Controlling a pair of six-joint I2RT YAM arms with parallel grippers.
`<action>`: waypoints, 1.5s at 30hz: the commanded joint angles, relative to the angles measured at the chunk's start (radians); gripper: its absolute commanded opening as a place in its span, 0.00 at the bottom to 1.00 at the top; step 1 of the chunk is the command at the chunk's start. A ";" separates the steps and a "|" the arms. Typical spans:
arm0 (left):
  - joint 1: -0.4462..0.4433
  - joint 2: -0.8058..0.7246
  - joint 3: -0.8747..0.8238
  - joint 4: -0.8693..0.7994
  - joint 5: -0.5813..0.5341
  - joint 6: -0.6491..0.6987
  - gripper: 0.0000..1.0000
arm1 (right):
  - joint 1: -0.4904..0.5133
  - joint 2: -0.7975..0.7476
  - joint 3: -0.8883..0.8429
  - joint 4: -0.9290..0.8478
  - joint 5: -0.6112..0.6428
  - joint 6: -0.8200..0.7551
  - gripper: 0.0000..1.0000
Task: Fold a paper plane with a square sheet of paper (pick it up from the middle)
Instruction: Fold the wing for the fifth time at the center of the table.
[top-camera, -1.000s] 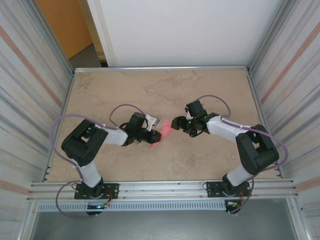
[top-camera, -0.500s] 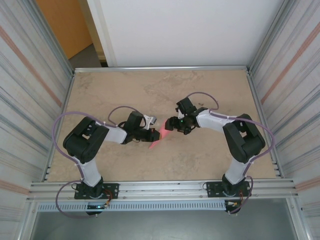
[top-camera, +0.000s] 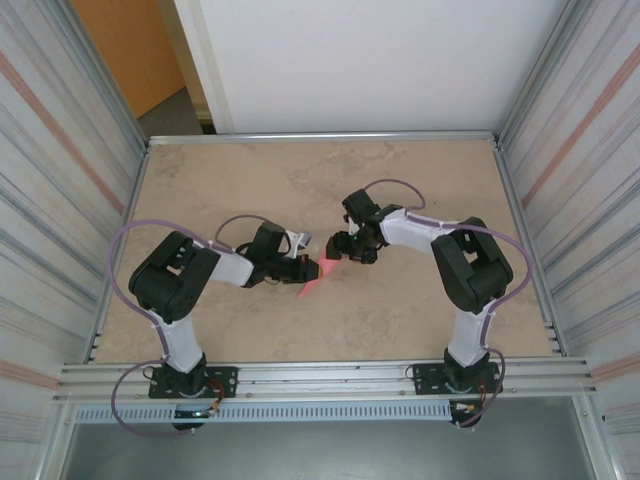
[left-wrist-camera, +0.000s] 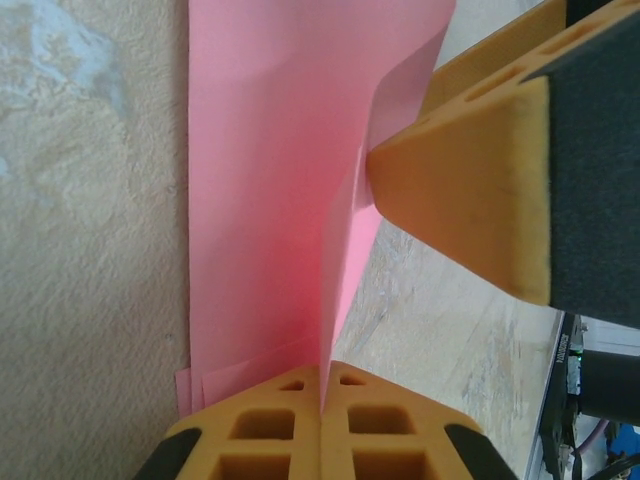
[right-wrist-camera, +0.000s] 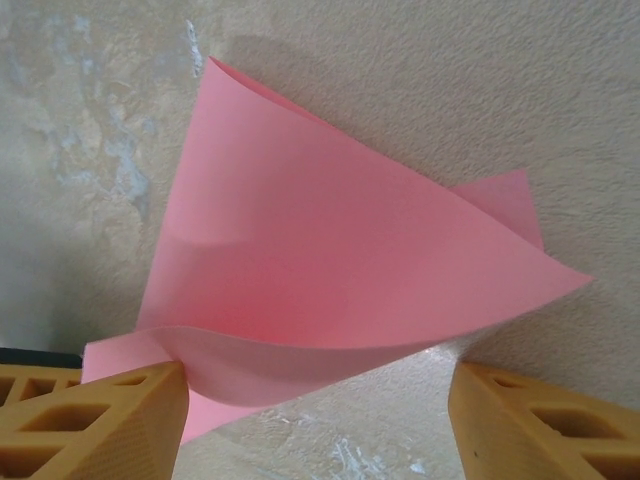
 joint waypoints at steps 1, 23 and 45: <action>0.008 0.021 0.009 -0.003 0.015 -0.012 0.06 | 0.019 0.071 0.036 -0.046 0.077 -0.025 0.68; 0.011 -0.160 0.010 -0.198 -0.051 -0.004 0.26 | 0.056 0.192 0.110 -0.166 0.151 -0.013 0.66; -0.018 -0.298 0.019 -0.422 -0.187 0.025 0.21 | 0.055 0.200 0.111 -0.163 0.137 0.001 0.64</action>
